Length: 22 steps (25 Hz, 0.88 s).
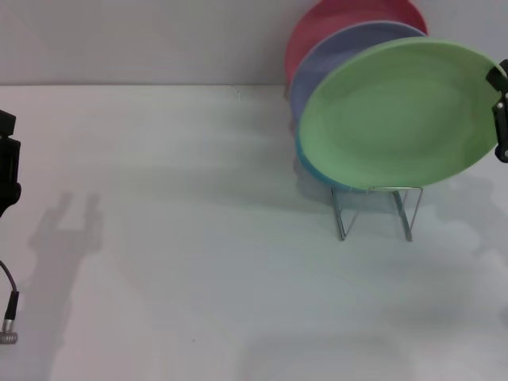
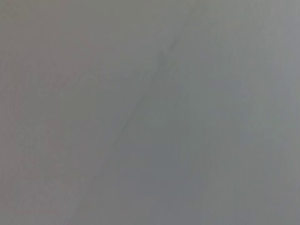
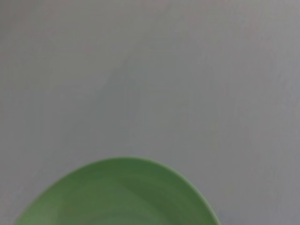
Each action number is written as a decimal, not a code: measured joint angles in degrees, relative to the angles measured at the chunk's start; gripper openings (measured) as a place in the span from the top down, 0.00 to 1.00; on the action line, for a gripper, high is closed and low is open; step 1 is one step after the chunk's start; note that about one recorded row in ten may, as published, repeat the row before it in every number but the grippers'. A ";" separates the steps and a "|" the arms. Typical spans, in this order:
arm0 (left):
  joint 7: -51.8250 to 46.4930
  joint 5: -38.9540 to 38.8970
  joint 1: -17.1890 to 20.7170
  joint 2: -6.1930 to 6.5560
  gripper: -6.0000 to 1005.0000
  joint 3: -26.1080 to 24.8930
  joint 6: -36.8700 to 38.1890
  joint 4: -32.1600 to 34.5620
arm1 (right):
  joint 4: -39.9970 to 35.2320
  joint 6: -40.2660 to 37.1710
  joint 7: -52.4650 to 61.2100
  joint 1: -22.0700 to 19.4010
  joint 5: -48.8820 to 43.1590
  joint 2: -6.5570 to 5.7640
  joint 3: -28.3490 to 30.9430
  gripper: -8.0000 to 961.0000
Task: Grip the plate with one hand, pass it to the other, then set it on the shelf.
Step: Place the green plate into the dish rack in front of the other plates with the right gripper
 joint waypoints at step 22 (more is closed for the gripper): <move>0.12 0.59 1.22 -0.05 0.46 1.10 0.65 -2.26 | -4.79 -0.01 -6.05 -0.13 0.01 0.02 -6.15 0.96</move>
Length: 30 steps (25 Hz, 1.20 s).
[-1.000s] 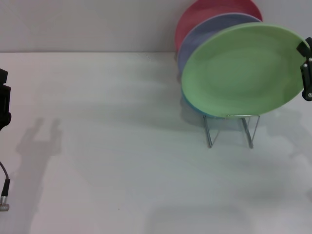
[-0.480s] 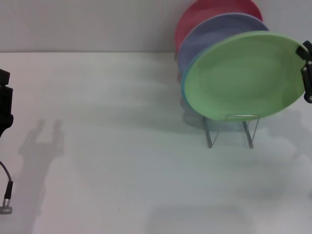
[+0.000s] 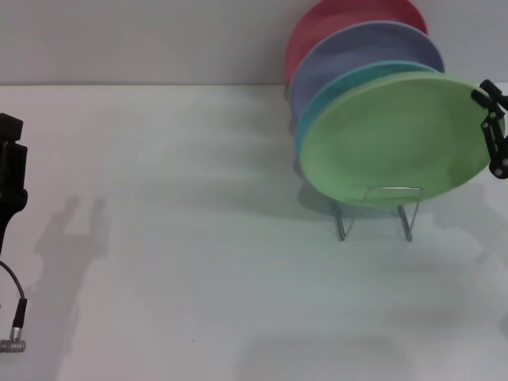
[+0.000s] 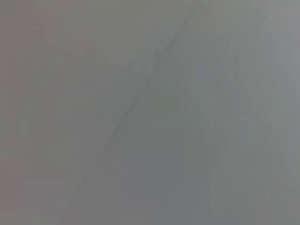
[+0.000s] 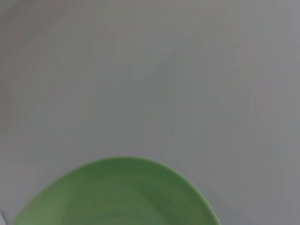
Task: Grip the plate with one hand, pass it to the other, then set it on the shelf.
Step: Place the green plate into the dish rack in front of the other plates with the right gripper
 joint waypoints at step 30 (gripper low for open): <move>-0.16 0.20 0.58 0.06 0.43 0.06 0.61 -0.62 | -0.37 4.73 -1.55 -0.28 -0.09 0.27 -4.39 0.91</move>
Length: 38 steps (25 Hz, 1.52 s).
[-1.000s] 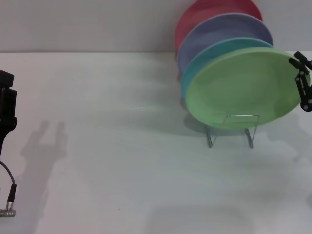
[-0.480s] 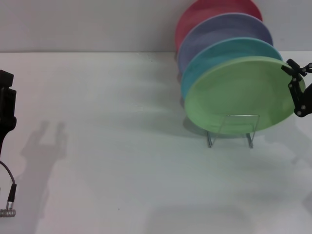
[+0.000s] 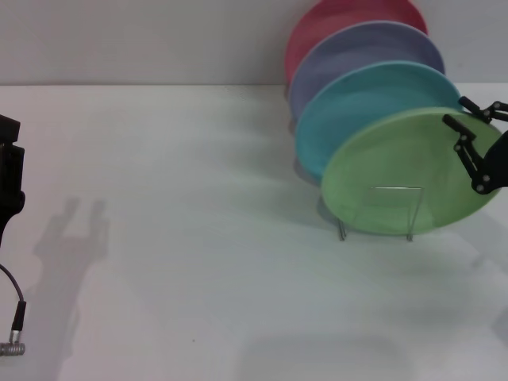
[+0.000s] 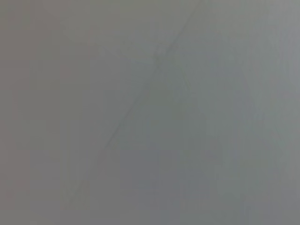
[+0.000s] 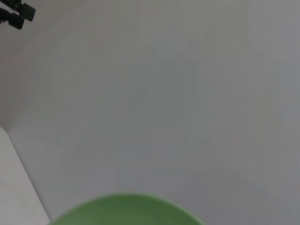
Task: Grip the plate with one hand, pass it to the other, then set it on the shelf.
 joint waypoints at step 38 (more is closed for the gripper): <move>4.59 -0.62 -6.16 0.19 0.26 -9.67 -1.69 19.24 | 1.83 6.26 51.42 -13.34 40.01 -0.20 9.35 0.44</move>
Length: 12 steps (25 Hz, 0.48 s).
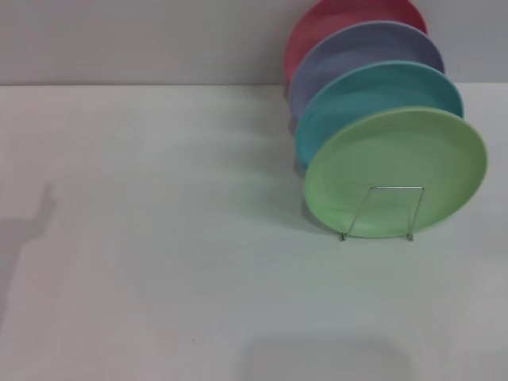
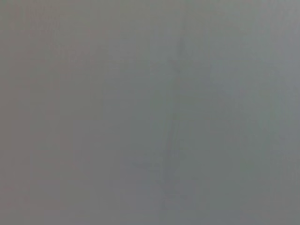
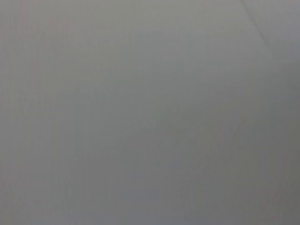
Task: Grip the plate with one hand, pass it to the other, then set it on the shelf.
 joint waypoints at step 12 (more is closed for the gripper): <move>-0.22 0.85 -0.63 -0.08 0.17 -0.28 -3.99 0.84 | 3.01 4.86 -5.56 1.68 0.08 0.16 0.08 0.39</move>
